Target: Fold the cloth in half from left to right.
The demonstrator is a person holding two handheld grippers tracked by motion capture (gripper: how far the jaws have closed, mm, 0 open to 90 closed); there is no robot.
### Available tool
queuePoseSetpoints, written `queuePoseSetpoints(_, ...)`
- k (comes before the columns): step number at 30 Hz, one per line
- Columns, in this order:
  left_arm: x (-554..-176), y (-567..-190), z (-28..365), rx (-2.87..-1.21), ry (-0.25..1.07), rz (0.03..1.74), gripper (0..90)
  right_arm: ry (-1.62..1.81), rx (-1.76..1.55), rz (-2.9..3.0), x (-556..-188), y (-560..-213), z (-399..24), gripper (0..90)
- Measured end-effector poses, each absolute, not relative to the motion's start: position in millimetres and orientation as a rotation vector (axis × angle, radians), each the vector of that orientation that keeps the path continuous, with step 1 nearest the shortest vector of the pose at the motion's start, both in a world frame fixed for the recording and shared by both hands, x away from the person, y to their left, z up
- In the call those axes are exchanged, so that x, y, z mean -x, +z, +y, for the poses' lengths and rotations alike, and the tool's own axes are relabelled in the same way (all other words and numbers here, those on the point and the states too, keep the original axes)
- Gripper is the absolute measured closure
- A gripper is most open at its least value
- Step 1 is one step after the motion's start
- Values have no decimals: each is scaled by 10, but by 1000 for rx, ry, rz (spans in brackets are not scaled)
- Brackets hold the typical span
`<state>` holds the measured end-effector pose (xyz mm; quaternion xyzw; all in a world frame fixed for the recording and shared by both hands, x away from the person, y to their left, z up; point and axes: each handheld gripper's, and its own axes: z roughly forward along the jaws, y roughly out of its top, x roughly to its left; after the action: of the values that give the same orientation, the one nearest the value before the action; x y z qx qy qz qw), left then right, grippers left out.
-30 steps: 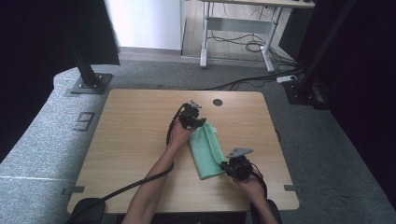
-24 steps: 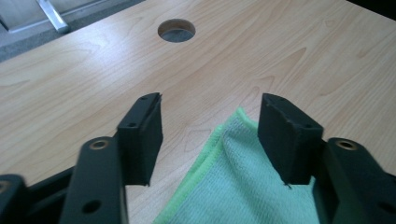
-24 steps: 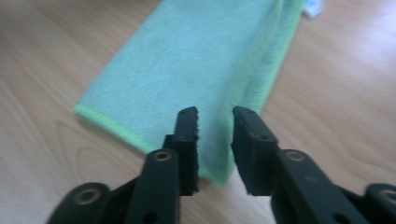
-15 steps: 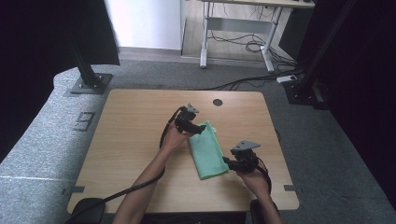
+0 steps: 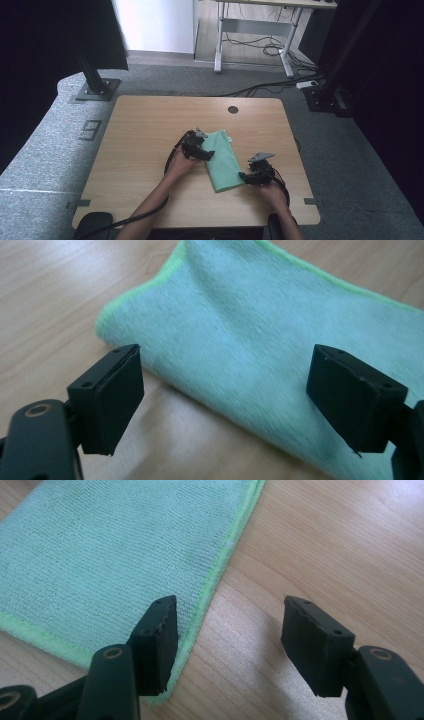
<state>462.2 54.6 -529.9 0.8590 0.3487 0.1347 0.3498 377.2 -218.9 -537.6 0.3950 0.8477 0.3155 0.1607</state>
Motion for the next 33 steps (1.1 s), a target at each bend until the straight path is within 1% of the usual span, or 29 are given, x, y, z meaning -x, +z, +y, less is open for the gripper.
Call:
queuePoseSetpoints(3, -4521, -5317, 556, -2239, 342, 897, 140, 920, -1138, 2420, -3778, -5395, -2203, 384)
queuePoseSetpoints(8, -4437, -5398, 539, -2308, 415, 918, 129, 932, -1148, 2415, -3761, -5403, -2200, 391)
queuePoseSetpoints(11, -4451, -5415, 566, -2291, 391, 936, 130, 934, -1138, 2421, -3753, -5403, -2189, 397)
queuePoseSetpoints(16, -4474, -5419, 639, -2277, 388, 964, 129, 957, -1114, 2444, -3721, -5410, -2112, 400)
queuePoseSetpoints(23, -4511, -5419, 846, -2263, 390, 1008, 129, 978, -1047, 2486, -3704, -5412, -1897, 400)
queuePoseSetpoints(31, -4559, -5409, 1065, -2256, 414, 1050, 126, 990, -958, 2520, -3724, -5411, -1541, 400)
queuePoseSetpoints(33, -4588, -5401, 1115, -2257, 426, 1066, 124, 993, -955, 2520, -3732, -5412, -1514, 400)
